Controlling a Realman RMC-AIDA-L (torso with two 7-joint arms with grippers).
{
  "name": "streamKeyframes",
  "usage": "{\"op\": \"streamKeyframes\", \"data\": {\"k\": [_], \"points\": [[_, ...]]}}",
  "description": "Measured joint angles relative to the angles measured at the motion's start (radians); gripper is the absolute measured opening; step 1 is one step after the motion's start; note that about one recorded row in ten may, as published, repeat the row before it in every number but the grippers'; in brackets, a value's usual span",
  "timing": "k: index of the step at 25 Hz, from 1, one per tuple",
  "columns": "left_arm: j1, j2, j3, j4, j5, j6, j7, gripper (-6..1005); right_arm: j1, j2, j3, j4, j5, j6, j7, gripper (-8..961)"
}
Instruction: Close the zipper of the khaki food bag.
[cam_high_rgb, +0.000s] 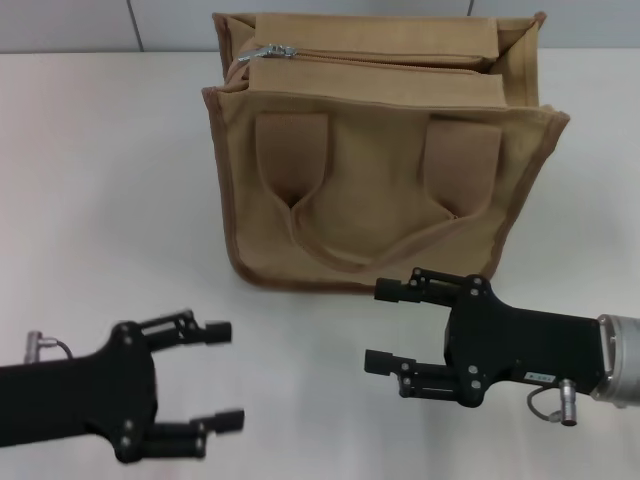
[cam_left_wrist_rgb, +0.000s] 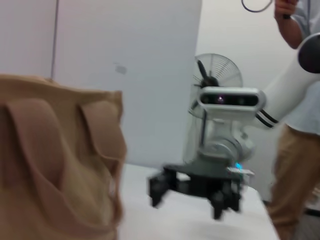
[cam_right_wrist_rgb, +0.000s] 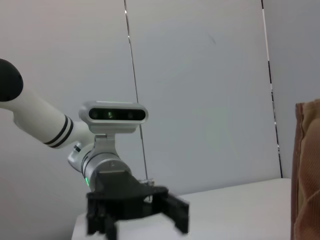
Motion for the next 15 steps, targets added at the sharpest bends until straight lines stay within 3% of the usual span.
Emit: {"op": "streamKeyframes", "data": {"k": [6,7,8,12,15], "points": [[0.017,-0.001,-0.222,-0.095,-0.096,-0.005,0.014,830,-0.001,0.003,-0.001,0.03,0.0,0.015,-0.005,710],[0.025,-0.002,-0.3,-0.132,-0.138,-0.014,0.022,829,-0.002,0.004,-0.001,0.034,0.001,0.016,-0.005,710],[0.025,-0.002,-0.3,-0.132,-0.138,-0.014,0.022,829,-0.004,0.004,-0.001,0.038,0.003,0.016,-0.006,710],[0.018,-0.002,-0.437,-0.225,-0.191,-0.084,0.072,827,-0.006,0.005,0.002,0.061,0.007,0.018,-0.016,709],[0.001,-0.003,-0.468,-0.26,-0.201,-0.15,0.075,825,-0.006,0.005,0.003,0.068,0.007,0.018,-0.018,708]]}}
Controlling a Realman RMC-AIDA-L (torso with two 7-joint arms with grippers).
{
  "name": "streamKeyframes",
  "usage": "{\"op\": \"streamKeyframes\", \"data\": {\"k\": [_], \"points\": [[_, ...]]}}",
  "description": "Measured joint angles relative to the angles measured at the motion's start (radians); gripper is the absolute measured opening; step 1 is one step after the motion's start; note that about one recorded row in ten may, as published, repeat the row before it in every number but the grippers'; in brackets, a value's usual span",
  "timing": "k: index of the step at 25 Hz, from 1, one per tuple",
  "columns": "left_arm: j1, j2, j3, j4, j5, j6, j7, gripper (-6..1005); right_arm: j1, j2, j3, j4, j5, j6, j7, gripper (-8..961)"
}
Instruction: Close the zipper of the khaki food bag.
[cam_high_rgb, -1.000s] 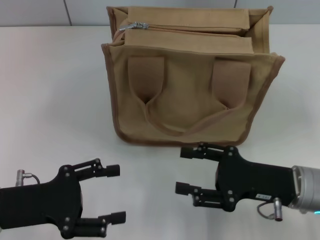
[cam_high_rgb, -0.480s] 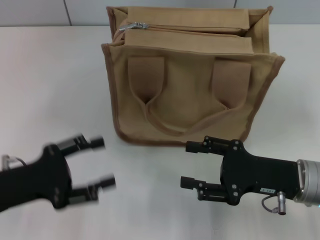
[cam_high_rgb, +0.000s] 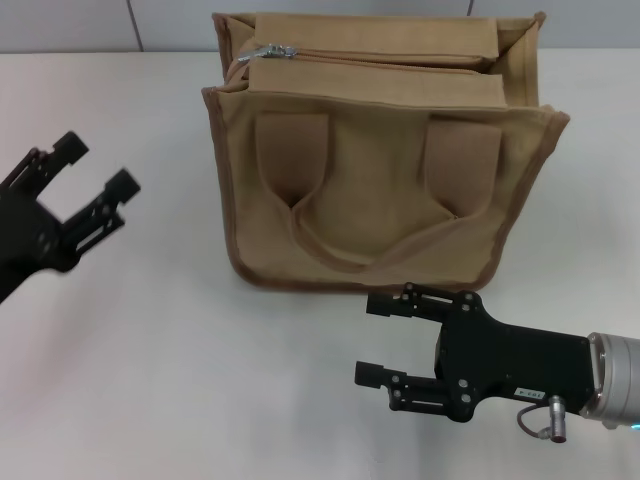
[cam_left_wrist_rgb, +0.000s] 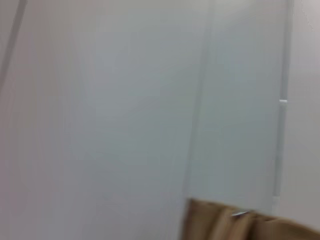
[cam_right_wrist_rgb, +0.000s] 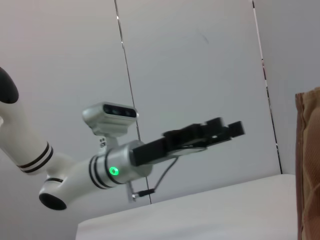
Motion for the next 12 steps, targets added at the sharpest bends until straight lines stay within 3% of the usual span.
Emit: {"op": "streamKeyframes", "data": {"k": [3,5,12], "points": [[-0.023,0.0,-0.016,-0.033,-0.005,-0.065,0.004,823,0.004,0.0,0.001,0.007,0.0,0.005,0.0,708],[-0.079,-0.001,-0.019,-0.084,-0.002,-0.182,0.017,822,0.008,0.001,0.001,0.012,0.001,0.01,0.0,707],[-0.175,-0.002,0.052,-0.109,0.005,-0.206,0.018,818,0.016,0.001,-0.002,0.028,0.001,0.026,-0.001,706]]}}
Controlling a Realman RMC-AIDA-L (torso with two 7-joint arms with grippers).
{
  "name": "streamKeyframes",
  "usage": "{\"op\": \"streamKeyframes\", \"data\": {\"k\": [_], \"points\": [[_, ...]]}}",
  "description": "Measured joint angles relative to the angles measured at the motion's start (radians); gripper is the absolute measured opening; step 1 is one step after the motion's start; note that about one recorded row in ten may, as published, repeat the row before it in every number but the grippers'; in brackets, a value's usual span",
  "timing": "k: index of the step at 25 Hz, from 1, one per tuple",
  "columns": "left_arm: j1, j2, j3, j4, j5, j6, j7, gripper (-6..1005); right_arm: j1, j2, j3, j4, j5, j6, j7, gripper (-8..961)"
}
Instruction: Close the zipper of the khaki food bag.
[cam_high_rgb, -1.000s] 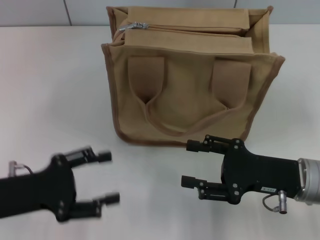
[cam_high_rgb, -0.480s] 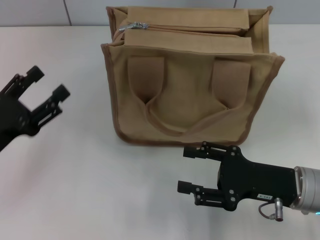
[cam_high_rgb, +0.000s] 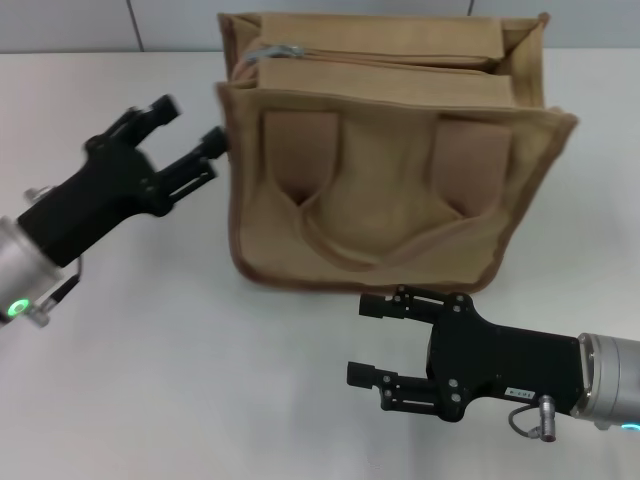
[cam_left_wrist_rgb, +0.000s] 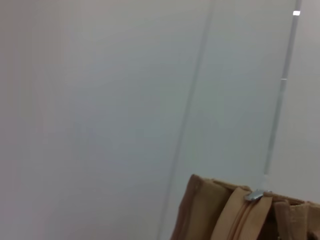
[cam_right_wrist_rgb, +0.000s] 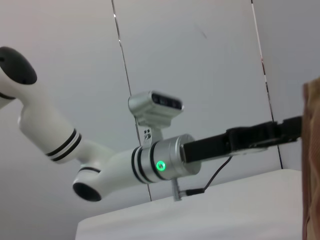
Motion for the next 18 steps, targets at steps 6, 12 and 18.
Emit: {"op": "streamKeyframes", "data": {"k": [6,12,18], "points": [[-0.065,-0.005,0.011,-0.012,-0.007,-0.015,0.0,815,0.0,0.0,-0.001,0.014,0.0,0.015,-0.005,705],[-0.097,0.001,0.103,-0.006,0.0,-0.004,-0.015,811,0.0,0.0,0.007,0.033,0.0,0.021,-0.039,703],[-0.087,-0.002,0.127,0.009,-0.022,0.028,-0.019,808,0.007,0.0,0.009,0.035,0.0,0.023,-0.04,702]]}}
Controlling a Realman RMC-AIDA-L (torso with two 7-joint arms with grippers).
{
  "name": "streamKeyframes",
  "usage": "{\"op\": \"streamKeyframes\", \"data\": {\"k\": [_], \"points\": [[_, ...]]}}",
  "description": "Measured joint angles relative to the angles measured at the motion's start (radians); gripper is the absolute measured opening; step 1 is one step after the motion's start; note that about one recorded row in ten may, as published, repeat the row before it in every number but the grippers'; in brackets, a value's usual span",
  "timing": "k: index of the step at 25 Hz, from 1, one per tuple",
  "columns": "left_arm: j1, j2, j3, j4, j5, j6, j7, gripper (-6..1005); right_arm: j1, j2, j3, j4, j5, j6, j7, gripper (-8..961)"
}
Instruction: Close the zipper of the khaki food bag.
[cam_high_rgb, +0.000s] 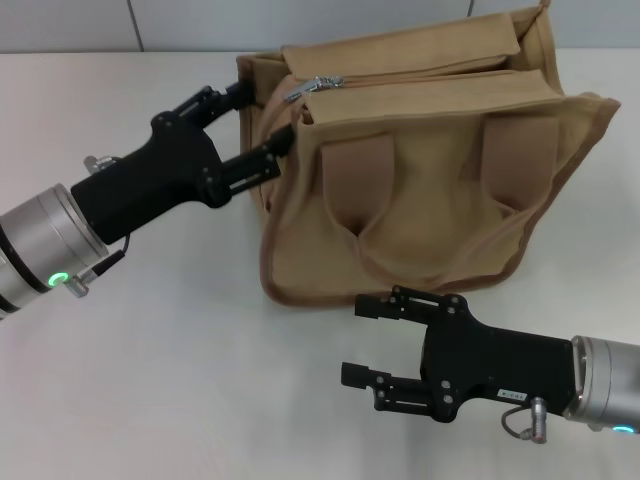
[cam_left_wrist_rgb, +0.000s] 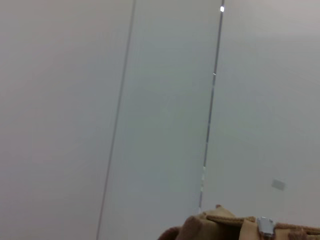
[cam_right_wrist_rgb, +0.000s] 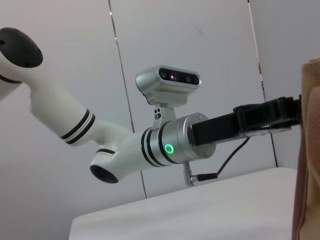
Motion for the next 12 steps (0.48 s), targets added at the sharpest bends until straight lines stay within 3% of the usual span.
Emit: {"op": "streamKeyframes", "data": {"k": [12], "points": [[0.02,-0.002,-0.027,-0.016,-0.074,0.004,0.004,801,0.011,0.001,0.003,0.01,0.002,0.025,0.0,699]]}}
